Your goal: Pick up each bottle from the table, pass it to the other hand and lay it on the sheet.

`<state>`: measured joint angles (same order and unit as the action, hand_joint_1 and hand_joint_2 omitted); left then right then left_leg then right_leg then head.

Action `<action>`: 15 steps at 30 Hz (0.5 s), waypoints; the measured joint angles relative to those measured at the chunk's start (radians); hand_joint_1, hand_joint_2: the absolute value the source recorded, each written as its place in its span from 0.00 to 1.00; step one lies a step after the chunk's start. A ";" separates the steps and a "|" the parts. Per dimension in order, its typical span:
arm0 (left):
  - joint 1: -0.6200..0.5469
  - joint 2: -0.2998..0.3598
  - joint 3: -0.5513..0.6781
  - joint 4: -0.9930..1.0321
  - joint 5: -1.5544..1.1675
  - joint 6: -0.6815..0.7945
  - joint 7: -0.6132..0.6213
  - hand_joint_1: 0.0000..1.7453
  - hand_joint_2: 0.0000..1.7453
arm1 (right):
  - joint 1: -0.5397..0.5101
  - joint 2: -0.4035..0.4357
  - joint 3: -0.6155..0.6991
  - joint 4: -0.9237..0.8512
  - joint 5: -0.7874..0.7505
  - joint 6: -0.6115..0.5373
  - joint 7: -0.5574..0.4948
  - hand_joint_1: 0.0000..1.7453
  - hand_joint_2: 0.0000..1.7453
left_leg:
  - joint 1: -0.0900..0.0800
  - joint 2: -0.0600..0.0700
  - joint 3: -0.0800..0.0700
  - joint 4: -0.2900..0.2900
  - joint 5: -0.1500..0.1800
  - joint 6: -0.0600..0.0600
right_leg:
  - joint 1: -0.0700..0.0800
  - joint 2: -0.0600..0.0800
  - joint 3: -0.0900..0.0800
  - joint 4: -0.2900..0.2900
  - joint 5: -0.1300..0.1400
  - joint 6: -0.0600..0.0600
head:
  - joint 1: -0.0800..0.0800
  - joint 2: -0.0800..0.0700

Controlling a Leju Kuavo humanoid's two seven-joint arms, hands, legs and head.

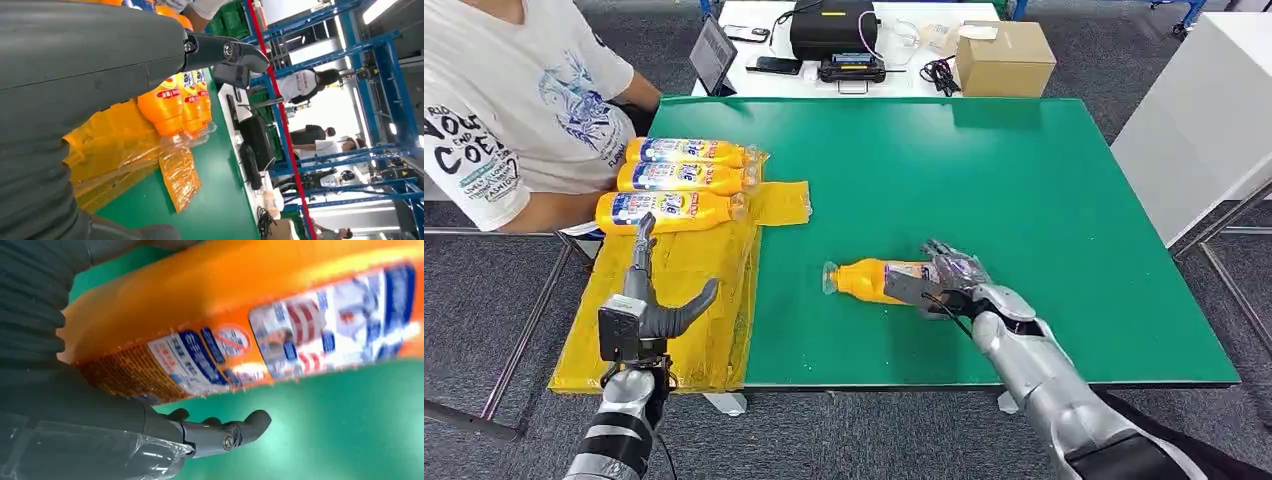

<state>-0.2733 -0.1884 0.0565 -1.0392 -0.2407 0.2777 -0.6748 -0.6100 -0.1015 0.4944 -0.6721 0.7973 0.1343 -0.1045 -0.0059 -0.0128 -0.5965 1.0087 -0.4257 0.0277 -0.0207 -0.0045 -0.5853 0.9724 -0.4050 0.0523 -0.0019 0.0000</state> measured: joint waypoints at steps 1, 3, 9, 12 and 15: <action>-0.001 0.000 0.000 0.002 0.000 0.000 0.000 0.00 1.00 | -0.010 -0.001 0.013 0.008 0.014 0.011 0.011 1.00 1.00 | 0.000 0.000 0.000 0.000 0.000 0.000 | 0.000 0.000 0.000 0.000 0.000 0.000 | 0.000 0.000; -0.003 0.000 0.000 0.007 0.000 0.000 0.001 0.00 1.00 | -0.029 -0.001 0.040 0.025 0.032 0.022 0.031 1.00 1.00 | 0.000 0.000 0.000 0.000 0.000 0.000 | 0.000 0.000 0.000 0.000 0.000 0.000 | 0.000 0.000; -0.008 -0.008 0.000 0.017 0.012 -0.005 0.002 0.00 1.00 | -0.087 0.001 0.126 0.067 0.080 0.063 0.058 1.00 1.00 | 0.000 0.000 0.001 0.000 0.000 0.000 | 0.000 0.000 0.001 0.000 0.000 0.000 | 0.000 0.000; -0.008 -0.013 0.000 0.019 0.017 -0.007 0.002 0.00 1.00 | -0.103 0.001 0.156 0.078 0.084 0.067 0.059 1.00 1.00 | 0.000 0.000 0.001 0.000 0.000 0.000 | 0.000 0.000 0.001 0.000 0.000 0.000 | 0.000 0.000; -0.008 -0.017 0.000 0.019 0.024 -0.014 0.001 0.00 1.00 | -0.115 0.000 0.180 0.085 0.083 0.078 0.059 1.00 1.00 | 0.000 0.001 0.001 0.000 0.000 0.000 | 0.000 0.000 0.001 0.000 0.000 0.000 | 0.000 0.000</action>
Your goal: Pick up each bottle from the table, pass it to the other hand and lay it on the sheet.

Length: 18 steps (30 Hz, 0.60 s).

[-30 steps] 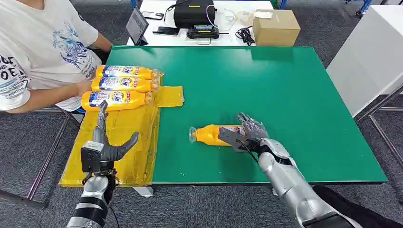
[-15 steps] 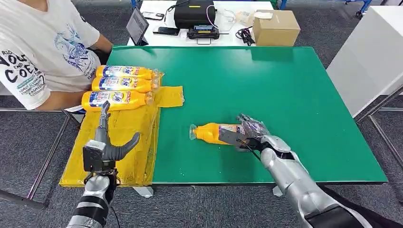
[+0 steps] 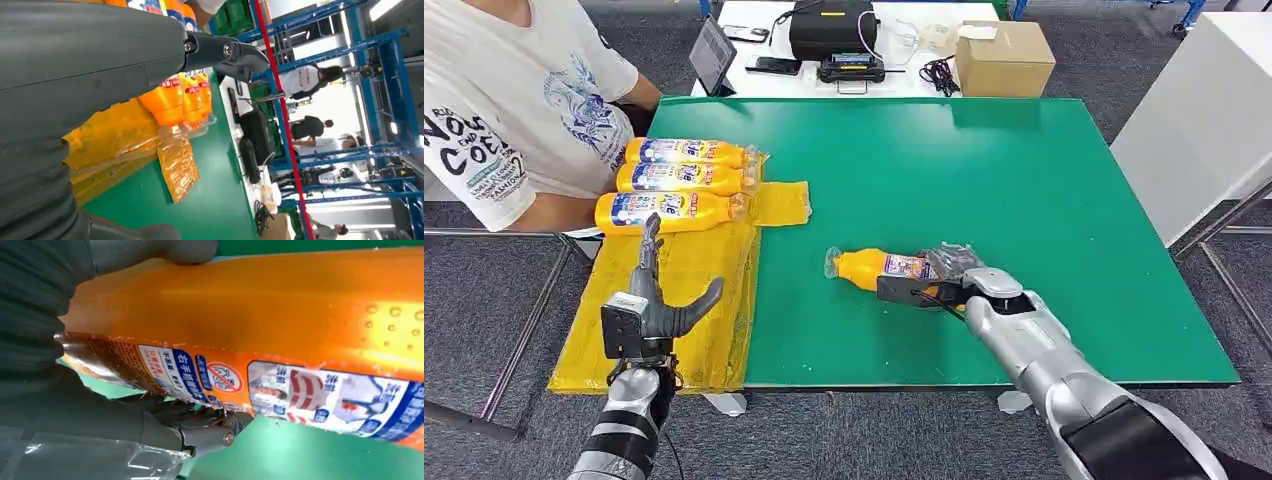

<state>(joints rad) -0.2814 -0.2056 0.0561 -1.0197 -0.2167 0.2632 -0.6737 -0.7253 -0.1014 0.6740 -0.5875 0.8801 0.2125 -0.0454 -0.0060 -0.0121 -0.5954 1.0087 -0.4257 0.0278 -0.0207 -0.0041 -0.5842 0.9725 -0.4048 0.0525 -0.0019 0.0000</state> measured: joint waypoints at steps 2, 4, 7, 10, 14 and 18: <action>0.000 -0.002 0.000 0.002 0.005 -0.003 0.000 0.00 1.00 | -0.004 -0.001 0.011 0.002 -0.002 0.001 0.000 1.00 1.00 | 0.000 0.000 0.000 0.000 0.000 0.000 | 0.000 0.000 0.000 0.000 0.000 0.000 | 0.000 0.000; 0.000 -0.004 0.000 0.005 0.007 -0.003 0.000 0.00 1.00 | -0.006 -0.002 0.018 0.004 -0.003 0.001 0.000 1.00 1.00 | 0.000 0.000 0.000 0.000 0.000 0.000 | 0.000 0.000 0.000 0.000 0.000 0.000 | 0.000 0.000; 0.000 -0.006 0.000 0.006 0.011 -0.013 -0.001 0.00 1.00 | -0.006 -0.003 0.020 0.005 -0.045 -0.012 -0.017 1.00 1.00 | 0.000 0.000 -0.001 0.000 0.000 0.000 | 0.000 0.000 -0.001 0.000 0.000 0.000 | 0.000 0.000; 0.001 -0.008 0.000 0.007 0.035 -0.039 0.001 0.00 1.00 | 0.038 -0.010 -0.009 -0.030 -0.183 -0.104 -0.083 1.00 1.00 | 0.000 -0.001 -0.001 0.000 0.000 0.000 | 0.000 0.000 0.000 0.000 0.000 0.000 | 0.000 0.000; 0.020 -0.011 0.001 -0.008 0.102 -0.109 0.063 0.00 1.00 | 0.218 -0.002 -0.124 -0.234 -0.298 -0.332 -0.181 1.00 1.00 | 0.000 -0.002 -0.005 0.000 0.000 0.000 | 0.000 0.000 -0.003 0.000 0.000 0.000 | 0.000 0.000; 0.060 -0.021 -0.005 -0.053 0.179 -0.185 0.128 0.00 1.00 | 0.406 0.061 -0.274 -0.515 -0.352 -0.481 -0.282 1.00 1.00 | 0.001 -0.003 -0.012 0.000 0.000 0.000 | 0.001 -0.001 -0.011 0.000 -0.001 0.000 | -0.001 0.000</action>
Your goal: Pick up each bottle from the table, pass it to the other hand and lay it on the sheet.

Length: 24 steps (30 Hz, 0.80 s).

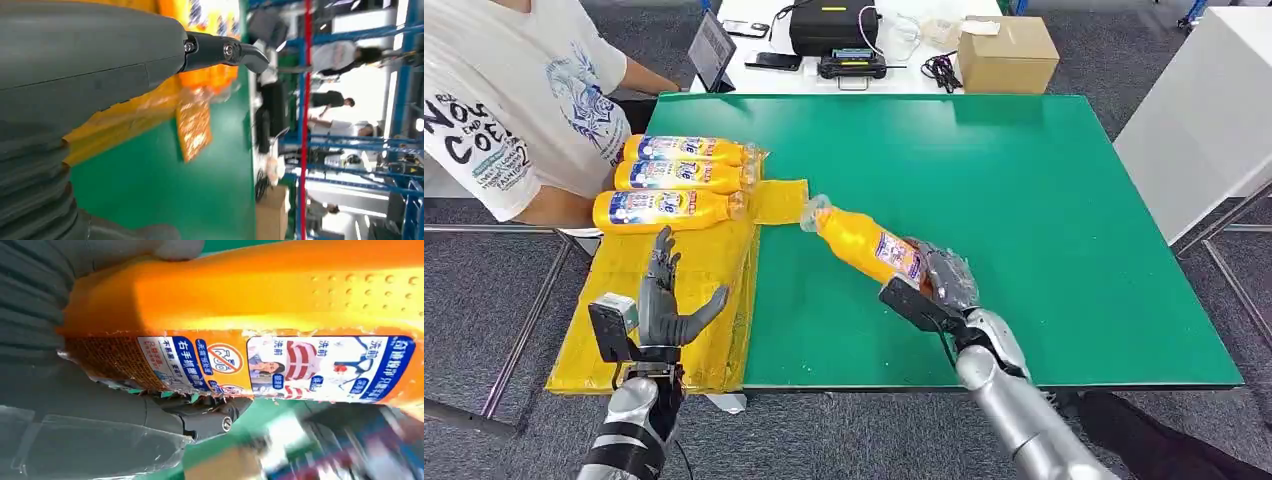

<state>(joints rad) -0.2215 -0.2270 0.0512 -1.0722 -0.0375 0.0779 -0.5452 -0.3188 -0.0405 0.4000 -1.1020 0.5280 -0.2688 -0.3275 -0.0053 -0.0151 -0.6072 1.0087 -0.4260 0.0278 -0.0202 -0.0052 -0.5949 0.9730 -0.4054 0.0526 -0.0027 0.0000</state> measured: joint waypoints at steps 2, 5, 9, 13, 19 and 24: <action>0.016 -0.003 -0.007 -0.018 0.032 -0.025 0.022 0.00 1.00 | 0.061 0.022 -0.057 -0.106 -0.022 -0.022 -0.045 1.00 1.00 | 0.000 0.000 -0.002 0.000 0.000 0.000 | 0.000 0.000 -0.001 0.000 0.000 0.000 | 0.000 0.000; 0.031 -0.004 -0.021 -0.040 0.072 -0.056 0.044 0.00 1.00 | 0.128 0.045 -0.128 -0.221 -0.048 -0.054 -0.098 1.00 1.00 | 0.000 0.000 -0.003 0.000 0.000 0.000 | -0.001 0.000 -0.002 0.000 0.000 0.000 | 0.001 0.000; 0.045 -0.004 -0.050 -0.062 0.120 -0.088 0.070 0.00 1.00 | 0.194 0.078 -0.199 -0.325 -0.068 -0.075 -0.147 1.00 1.00 | -0.002 0.000 -0.003 0.000 0.000 0.000 | -0.002 0.000 -0.002 0.000 0.000 0.000 | 0.000 0.000; 0.049 -0.004 -0.063 -0.073 0.124 -0.091 0.075 0.00 1.00 | 0.223 0.090 -0.229 -0.375 -0.068 -0.076 -0.151 1.00 1.00 | -0.002 0.000 -0.002 0.000 0.000 0.000 | -0.002 0.000 -0.002 0.000 0.000 0.000 | 0.000 0.000; 0.060 0.000 -0.091 -0.089 0.202 -0.151 0.108 0.00 1.00 | 0.252 0.110 -0.266 -0.420 -0.079 -0.104 -0.187 1.00 1.00 | -0.001 0.000 -0.002 0.000 0.000 0.000 | -0.001 0.000 -0.002 0.000 0.000 0.000 | 0.000 0.000; 0.073 0.020 -0.133 -0.106 0.207 -0.192 0.149 0.00 1.00 | 0.275 0.123 -0.292 -0.425 -0.070 -0.093 -0.204 1.00 1.00 | -0.001 0.000 -0.003 0.000 0.000 0.000 | -0.001 0.000 -0.002 0.000 0.000 0.000 | 0.000 0.000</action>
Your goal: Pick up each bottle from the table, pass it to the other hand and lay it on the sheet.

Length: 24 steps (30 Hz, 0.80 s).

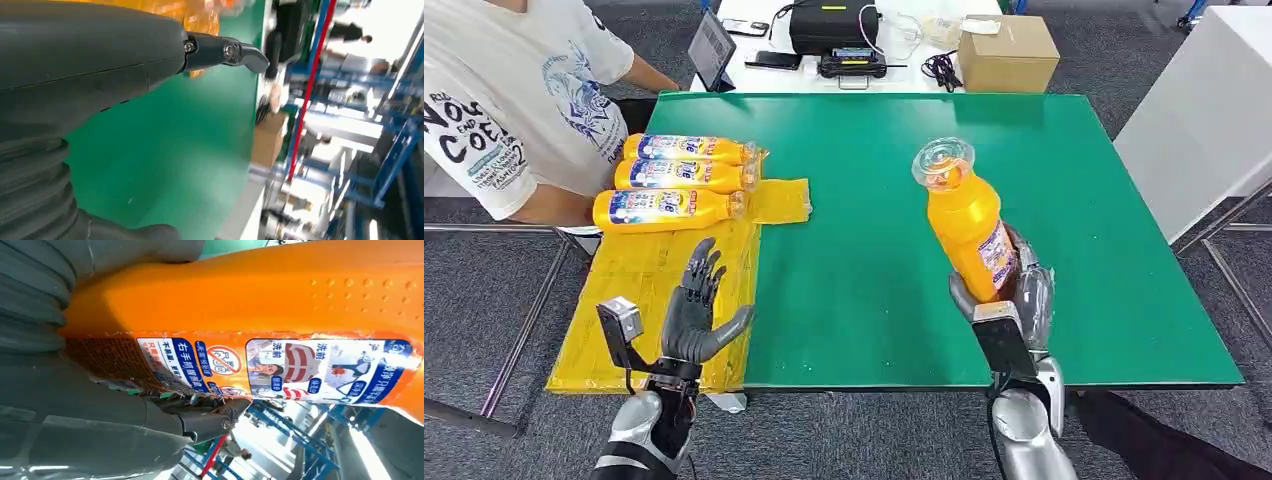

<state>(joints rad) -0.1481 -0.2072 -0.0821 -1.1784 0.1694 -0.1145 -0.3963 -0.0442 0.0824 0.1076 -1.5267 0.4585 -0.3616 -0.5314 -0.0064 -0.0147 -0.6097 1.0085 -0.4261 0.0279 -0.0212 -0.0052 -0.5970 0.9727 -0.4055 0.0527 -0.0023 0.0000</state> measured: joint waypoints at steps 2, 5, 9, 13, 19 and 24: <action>0.008 0.007 -0.017 -0.002 0.015 -0.038 0.010 0.00 1.00 | 0.008 0.009 -0.001 0.014 0.001 0.027 -0.021 1.00 1.00 | 0.000 0.000 0.000 0.000 0.000 0.000 | 0.000 0.000 0.000 0.000 0.000 0.000 | 0.000 0.000; 0.019 0.013 -0.045 -0.004 0.037 -0.082 0.027 0.00 1.00 | 0.017 0.037 0.008 0.062 0.020 0.050 -0.049 1.00 1.00 | 0.000 0.000 0.000 0.000 0.000 0.000 | 0.000 0.000 0.000 0.000 0.000 0.000 | 0.000 0.000; 0.025 0.019 -0.081 -0.005 0.046 -0.098 0.034 0.00 1.00 | 0.020 0.085 0.067 0.159 0.056 0.050 -0.075 1.00 1.00 | 0.001 0.001 0.000 0.000 0.000 0.000 | 0.001 0.000 0.000 0.000 0.000 0.000 | 0.000 0.000; 0.021 0.023 -0.106 -0.005 0.051 -0.098 0.044 0.00 1.00 | 0.002 0.132 0.153 0.272 0.077 0.033 -0.085 1.00 1.00 | 0.002 0.001 0.000 0.000 0.000 0.000 | 0.001 0.000 0.000 0.000 0.000 0.000 | 0.000 0.000; 0.016 0.027 -0.125 -0.005 0.052 -0.095 0.054 0.00 1.00 | -0.036 0.186 0.262 0.399 0.076 0.024 -0.094 1.00 1.00 | 0.001 0.001 0.000 0.000 0.000 0.000 | 0.001 0.000 0.000 0.000 0.000 0.000 | 0.000 0.000; 0.012 0.031 -0.126 -0.003 0.052 -0.092 0.054 0.00 1.00 | -0.055 0.207 0.304 0.453 0.070 0.021 -0.093 1.00 1.00 | 0.001 0.000 0.000 0.000 0.000 0.000 | 0.001 0.000 0.000 0.000 0.000 0.000 | 0.000 0.000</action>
<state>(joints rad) -0.1361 -0.1766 -0.2083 -1.1814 0.2216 -0.2068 -0.3426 -0.0997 0.2892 0.4120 -1.0734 0.5287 -0.3407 -0.6249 -0.0054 -0.0144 -0.6095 1.0082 -0.4259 0.0277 -0.0206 -0.0050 -0.5970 0.9729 -0.4056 0.0524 -0.0023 0.0000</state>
